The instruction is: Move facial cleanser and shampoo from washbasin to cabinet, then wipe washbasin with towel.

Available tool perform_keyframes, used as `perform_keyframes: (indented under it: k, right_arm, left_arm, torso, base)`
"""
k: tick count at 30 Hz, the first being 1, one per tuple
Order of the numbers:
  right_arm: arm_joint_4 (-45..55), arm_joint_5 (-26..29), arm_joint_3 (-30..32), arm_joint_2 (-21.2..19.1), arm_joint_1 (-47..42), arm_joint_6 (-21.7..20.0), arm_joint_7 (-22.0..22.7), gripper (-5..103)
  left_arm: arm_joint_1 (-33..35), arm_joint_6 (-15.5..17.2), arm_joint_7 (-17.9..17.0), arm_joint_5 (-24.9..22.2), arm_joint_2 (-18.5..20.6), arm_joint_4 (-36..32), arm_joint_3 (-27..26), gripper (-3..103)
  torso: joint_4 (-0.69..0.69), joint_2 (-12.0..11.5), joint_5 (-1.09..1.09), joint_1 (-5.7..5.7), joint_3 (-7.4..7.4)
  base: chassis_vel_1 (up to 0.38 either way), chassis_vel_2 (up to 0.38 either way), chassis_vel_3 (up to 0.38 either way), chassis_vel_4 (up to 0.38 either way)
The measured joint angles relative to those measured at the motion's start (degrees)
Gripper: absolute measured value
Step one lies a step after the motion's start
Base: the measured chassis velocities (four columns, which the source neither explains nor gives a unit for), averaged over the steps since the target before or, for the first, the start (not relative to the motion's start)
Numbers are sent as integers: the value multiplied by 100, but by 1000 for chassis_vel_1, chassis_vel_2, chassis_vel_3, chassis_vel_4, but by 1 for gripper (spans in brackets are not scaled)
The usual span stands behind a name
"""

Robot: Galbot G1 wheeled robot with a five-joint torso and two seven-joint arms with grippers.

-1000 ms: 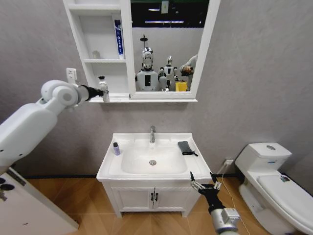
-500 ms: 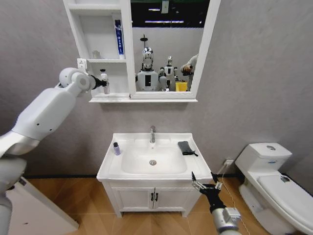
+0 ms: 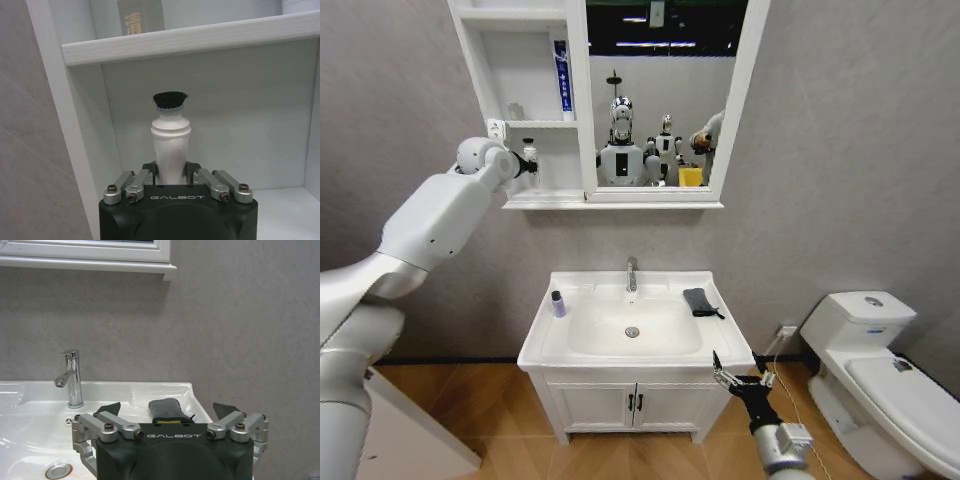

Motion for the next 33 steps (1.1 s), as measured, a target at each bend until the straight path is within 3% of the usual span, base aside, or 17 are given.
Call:
perform_keyframes:
  k: [16, 26, 28, 30, 32, 33]
  right_arm:
    - [-34, 8, 23, -1, -10, 28, 0, 100]
    - [-47, 14, 29, -6, -15, 45, 1, 100]
    - [-47, 14, 27, -7, -13, 45, 2, 100]
    - [-42, 14, 25, -9, -14, 45, 4, 100]
    - [-39, 14, 25, -9, -16, 45, 4, 100]
    - [-31, 12, 25, -9, -21, 45, 4, 100]
  left_arm:
    - [14, -33, -58, -33, -294, 508, -66, 30]
    - [74, -59, -34, -18, -243, 475, -78, 28]
    - [88, -36, -39, -37, -224, 437, -79, 34]
    - [132, -26, -47, -88, -142, 297, -82, 50]
    - [144, -26, -49, -98, -125, 263, -84, 50]
    - [183, -22, -63, -126, -73, 169, -90, 61]
  torso:
    - [-1, 0, 0, 0, 0]
    - [-1, 0, 1, 0, -1]
    - [0, 0, 1, 0, 0]
    - [0, 0, 0, 0, 0]
    - [1, 0, 0, 0, 0]
    - [0, 0, 0, 0, 0]
  base:
    - [0, 0, 0, 0]
    - [0, 0, 0, 0]
    - [0, 0, 0, 0]
    - [0, 0, 0, 0]
    - [0, 0, 0, 0]
    - [0, 0, 0, 0]
